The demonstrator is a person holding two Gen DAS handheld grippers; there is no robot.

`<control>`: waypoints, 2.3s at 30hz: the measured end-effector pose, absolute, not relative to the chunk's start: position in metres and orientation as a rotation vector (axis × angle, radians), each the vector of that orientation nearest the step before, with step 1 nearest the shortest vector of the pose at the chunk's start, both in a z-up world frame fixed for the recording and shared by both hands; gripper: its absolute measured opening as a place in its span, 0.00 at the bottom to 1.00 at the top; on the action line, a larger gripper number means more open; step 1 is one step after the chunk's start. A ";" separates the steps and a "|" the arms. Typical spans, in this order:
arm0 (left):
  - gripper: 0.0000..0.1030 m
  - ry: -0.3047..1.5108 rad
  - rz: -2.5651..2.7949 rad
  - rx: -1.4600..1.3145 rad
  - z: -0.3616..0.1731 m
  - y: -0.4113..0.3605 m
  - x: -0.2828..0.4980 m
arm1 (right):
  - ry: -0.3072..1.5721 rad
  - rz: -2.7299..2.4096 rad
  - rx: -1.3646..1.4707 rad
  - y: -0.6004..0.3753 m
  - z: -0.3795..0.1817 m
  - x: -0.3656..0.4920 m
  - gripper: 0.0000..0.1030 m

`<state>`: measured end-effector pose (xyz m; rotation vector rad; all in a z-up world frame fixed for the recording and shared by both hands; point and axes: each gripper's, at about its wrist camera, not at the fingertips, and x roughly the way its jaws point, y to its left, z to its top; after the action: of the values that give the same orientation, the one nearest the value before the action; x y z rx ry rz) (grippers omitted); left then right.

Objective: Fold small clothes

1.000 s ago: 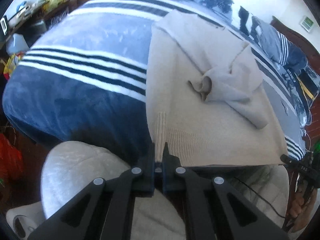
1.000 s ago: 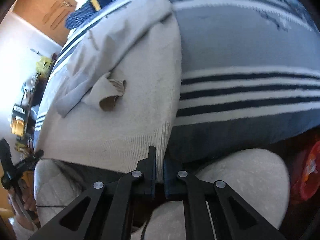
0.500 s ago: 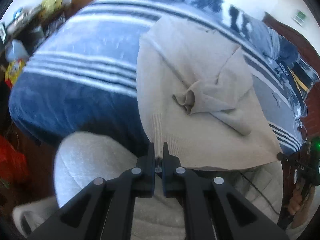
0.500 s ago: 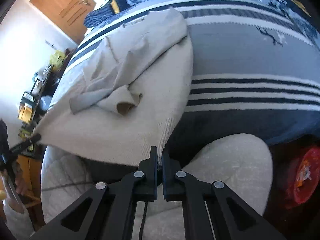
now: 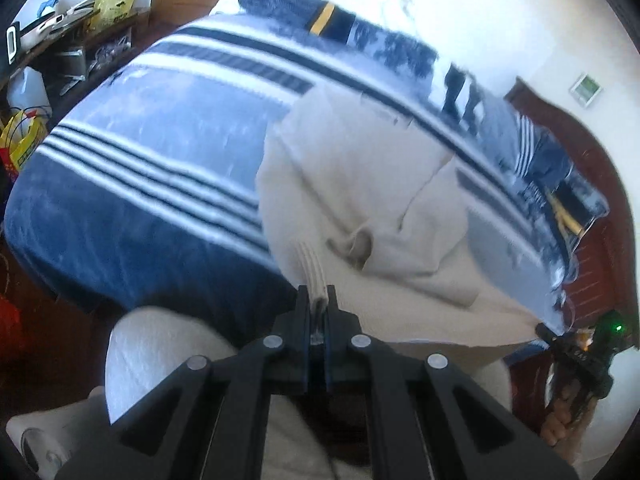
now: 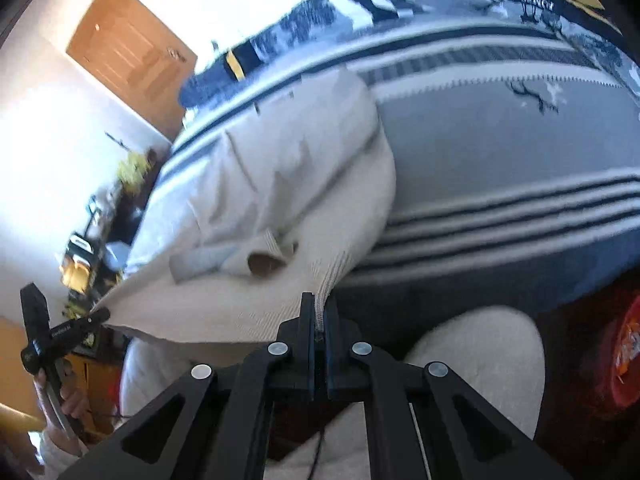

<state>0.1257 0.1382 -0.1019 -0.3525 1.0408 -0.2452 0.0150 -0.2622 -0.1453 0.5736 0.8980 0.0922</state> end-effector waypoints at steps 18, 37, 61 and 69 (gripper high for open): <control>0.03 1.036 -0.262 -0.409 -0.086 0.111 0.440 | 0.840 0.104 0.563 -0.313 -0.099 0.281 0.02; 0.45 1.254 -0.120 -0.335 -0.234 0.059 0.628 | 1.066 -0.044 0.612 -0.357 -0.238 0.509 0.06; 0.65 1.250 -0.110 -0.486 -0.263 0.132 0.370 | 1.069 0.016 0.801 -0.340 -0.279 0.261 0.78; 0.50 1.274 -0.134 -0.598 -0.271 0.112 0.418 | 1.080 0.013 0.880 -0.336 -0.291 0.287 0.77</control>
<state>0.4183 0.1121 -0.2706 -0.5984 1.2736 -0.1337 0.2867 -0.3358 -0.2913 0.8800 1.0802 0.0126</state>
